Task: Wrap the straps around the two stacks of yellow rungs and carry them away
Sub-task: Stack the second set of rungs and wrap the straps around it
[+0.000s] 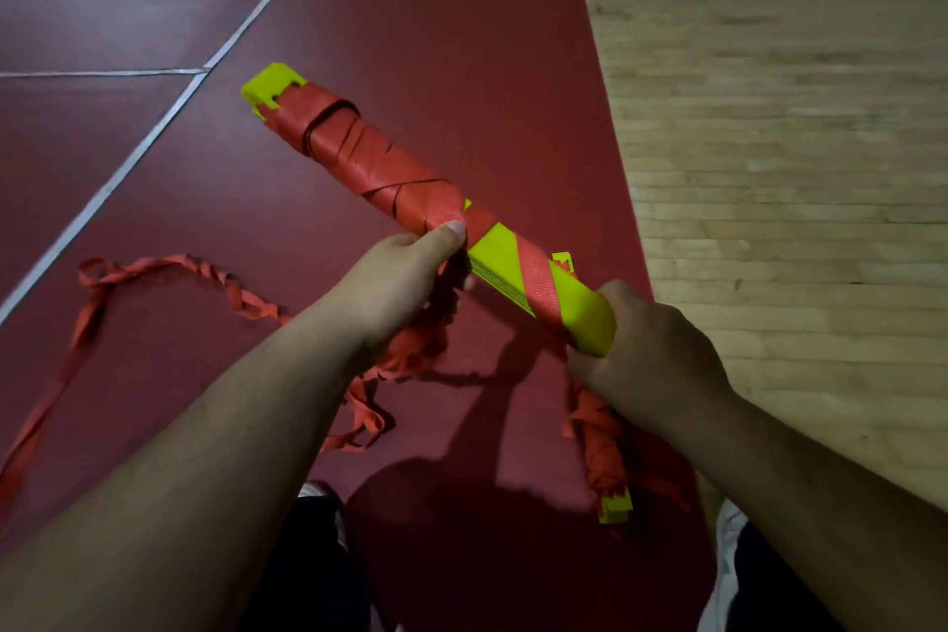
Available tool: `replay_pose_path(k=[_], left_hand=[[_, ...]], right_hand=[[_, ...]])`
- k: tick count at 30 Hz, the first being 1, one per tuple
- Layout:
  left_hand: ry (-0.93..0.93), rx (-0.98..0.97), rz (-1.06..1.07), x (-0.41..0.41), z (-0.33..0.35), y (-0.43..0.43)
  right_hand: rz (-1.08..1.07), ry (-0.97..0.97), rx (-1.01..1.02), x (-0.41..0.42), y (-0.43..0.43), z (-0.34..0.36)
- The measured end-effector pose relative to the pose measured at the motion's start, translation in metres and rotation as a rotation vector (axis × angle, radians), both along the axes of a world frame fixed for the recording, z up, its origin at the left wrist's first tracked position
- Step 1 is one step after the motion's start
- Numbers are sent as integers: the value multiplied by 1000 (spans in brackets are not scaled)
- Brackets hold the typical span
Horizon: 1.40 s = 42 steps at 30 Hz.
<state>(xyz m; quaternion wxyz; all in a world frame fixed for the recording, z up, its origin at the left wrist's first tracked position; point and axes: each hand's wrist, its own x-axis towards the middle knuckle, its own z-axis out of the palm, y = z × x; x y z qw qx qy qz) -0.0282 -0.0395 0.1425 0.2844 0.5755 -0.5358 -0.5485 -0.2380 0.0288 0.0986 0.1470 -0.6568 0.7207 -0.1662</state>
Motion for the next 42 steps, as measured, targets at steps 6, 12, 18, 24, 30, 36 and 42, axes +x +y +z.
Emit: replay_pose_path(k=[6, 12, 18, 24, 30, 36, 42], left_hand=[[96, 107, -71, 4, 1, 4], [-7, 29, -246, 13, -1, 2], [-58, 67, -274, 10, 0, 4], [-57, -145, -348, 2, 3, 6], [-127, -215, -337, 1, -4, 7], [-29, -3, -119, -14, -5, 11], [-85, 55, 12, -13, -6, 7]], right_hand=[[-8, 20, -23, -5, 0, -6], [-63, -15, -61, -8, -4, 0], [-74, -129, -67, -4, -3, 5], [-121, -177, -45, -5, -6, 7], [-97, -22, 8, -11, -5, 2], [24, 81, 9, -6, -4, -4], [166, 55, 75, 1, 0, -5]])
